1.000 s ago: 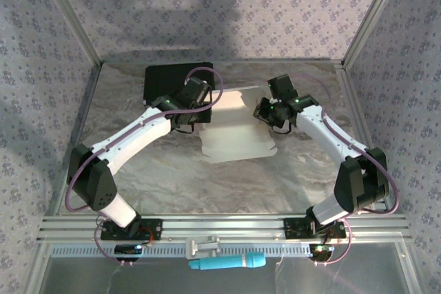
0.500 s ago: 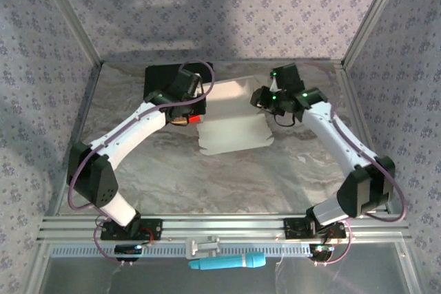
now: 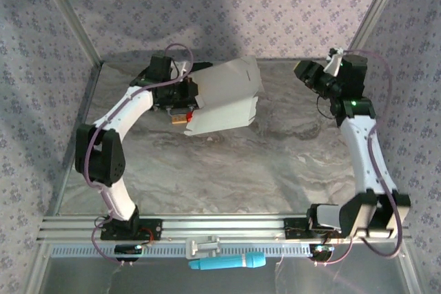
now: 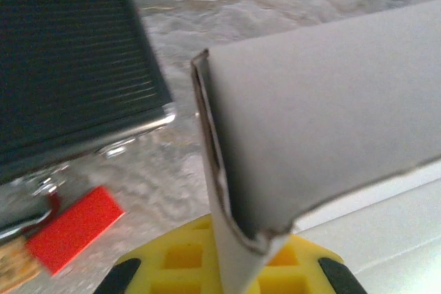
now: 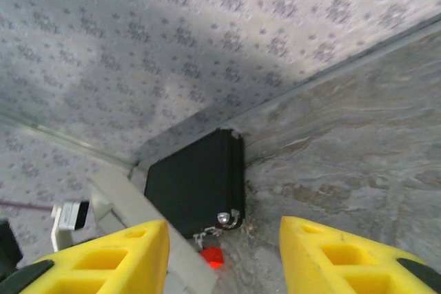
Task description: Fold the paper box
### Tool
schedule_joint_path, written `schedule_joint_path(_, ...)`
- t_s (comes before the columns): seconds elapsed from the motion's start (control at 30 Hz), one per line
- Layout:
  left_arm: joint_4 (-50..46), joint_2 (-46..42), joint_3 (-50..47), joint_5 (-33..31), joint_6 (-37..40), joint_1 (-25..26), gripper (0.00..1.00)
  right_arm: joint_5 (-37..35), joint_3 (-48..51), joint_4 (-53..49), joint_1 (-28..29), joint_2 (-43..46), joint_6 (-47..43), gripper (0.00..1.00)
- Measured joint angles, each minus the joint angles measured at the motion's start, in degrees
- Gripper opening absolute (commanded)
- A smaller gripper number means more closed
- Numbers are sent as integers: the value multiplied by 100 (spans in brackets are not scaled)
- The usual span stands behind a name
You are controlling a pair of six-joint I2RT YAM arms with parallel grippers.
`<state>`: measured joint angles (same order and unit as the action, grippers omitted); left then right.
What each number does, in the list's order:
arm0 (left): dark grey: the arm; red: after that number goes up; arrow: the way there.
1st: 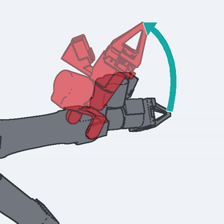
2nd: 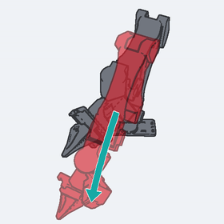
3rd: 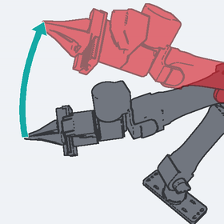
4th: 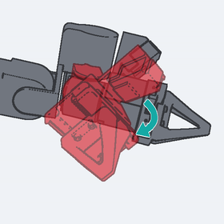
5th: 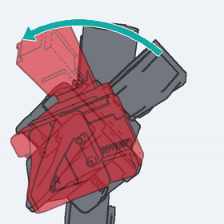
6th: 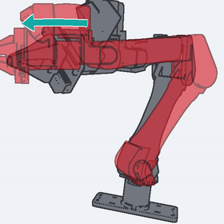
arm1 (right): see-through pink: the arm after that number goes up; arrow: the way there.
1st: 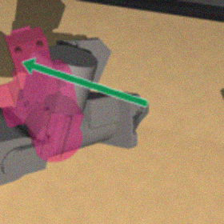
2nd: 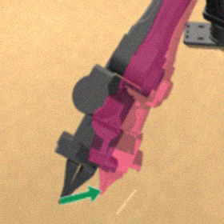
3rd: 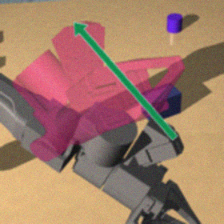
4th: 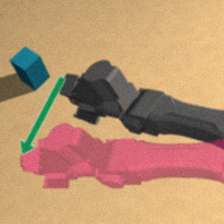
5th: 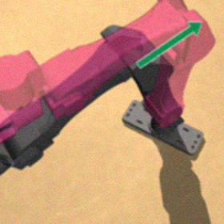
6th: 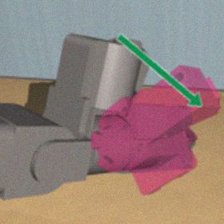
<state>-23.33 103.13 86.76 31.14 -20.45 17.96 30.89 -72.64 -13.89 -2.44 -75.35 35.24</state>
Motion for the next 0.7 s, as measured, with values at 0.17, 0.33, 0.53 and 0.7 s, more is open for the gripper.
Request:
schedule_joint_path(0.17,-15,367,378,699,50,-24,0,811,-380,-92,348,-831,-365,45)
schedule_joint_path(0.33,-205,492,481,935,92,-22,0,1287,-791,-131,592,-1054,-673,45)
schedule_joint_path(0.53,-350,570,713,981,149,-22,0,1506,-973,-129,767,-1060,-970,44)
schedule_joint_path(0.7,-404,575,726,979,179,-22,0,1569,-892,-129,837,-1069,-1054,43)
